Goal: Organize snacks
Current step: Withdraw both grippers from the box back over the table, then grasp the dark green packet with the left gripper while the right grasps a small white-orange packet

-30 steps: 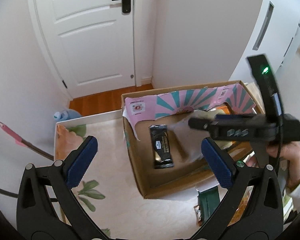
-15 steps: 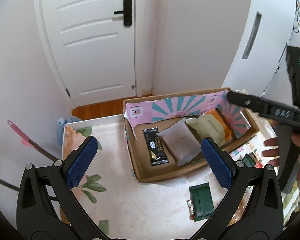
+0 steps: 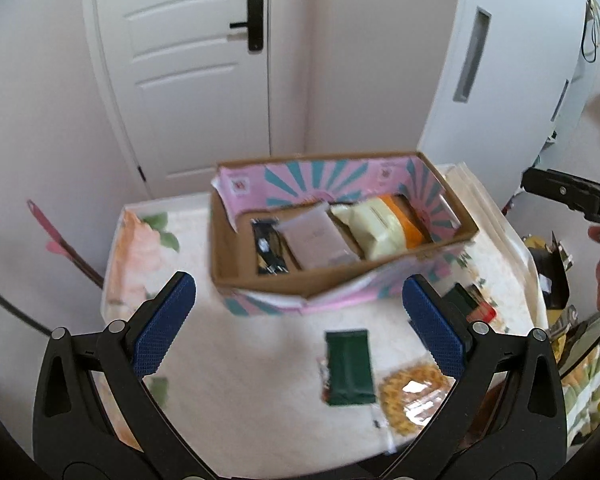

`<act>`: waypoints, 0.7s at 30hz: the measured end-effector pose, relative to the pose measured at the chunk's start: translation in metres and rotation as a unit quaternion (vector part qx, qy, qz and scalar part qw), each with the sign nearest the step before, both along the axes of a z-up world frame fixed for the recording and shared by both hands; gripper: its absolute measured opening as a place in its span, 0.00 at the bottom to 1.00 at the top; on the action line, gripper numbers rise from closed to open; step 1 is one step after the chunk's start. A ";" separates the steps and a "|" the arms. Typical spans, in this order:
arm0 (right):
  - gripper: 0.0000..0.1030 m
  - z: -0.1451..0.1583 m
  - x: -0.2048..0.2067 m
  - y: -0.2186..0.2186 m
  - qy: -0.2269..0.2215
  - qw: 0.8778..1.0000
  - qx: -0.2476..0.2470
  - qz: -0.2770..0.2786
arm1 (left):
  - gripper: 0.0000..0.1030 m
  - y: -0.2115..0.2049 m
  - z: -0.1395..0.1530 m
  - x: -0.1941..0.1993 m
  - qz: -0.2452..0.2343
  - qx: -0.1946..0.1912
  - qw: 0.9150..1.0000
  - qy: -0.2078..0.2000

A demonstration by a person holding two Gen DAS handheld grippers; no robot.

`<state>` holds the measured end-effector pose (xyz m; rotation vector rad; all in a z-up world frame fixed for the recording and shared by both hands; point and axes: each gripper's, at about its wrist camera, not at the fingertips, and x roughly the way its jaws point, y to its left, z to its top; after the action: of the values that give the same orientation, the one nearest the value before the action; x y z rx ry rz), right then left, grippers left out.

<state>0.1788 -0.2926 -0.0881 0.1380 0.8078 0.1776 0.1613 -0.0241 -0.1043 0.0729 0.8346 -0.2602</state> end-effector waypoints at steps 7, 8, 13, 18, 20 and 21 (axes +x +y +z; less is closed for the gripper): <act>0.97 -0.030 -0.035 -0.028 0.031 0.999 -0.012 0.016 | 1.00 -0.021 -0.029 -0.018 0.006 -0.005 0.999 0.037; 0.97 -0.036 -0.041 -0.031 0.036 0.999 -0.016 0.023 | 1.00 -0.024 -0.033 -0.020 0.007 -0.004 0.999 0.041; 0.97 -0.059 -0.057 -0.040 0.054 0.997 -0.024 0.044 | 1.00 -0.036 -0.056 -0.025 0.011 0.001 0.998 0.063; 0.97 -0.085 -0.063 -0.042 0.068 0.994 -0.023 0.079 | 1.00 -0.044 -0.085 -0.020 0.009 0.007 0.996 0.087; 0.95 -0.097 -0.065 -0.036 0.072 0.990 -0.043 0.109 | 0.98 -0.046 -0.097 -0.016 0.006 0.015 0.995 0.095; 0.91 -0.103 -0.065 -0.033 0.075 0.988 -0.053 0.123 | 0.97 -0.047 -0.103 -0.014 0.005 0.019 0.995 0.098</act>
<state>0.1140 -0.3256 -0.1909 -0.0509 0.9827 0.3604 0.1468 -0.0716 -0.2071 0.0794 1.0358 -0.2454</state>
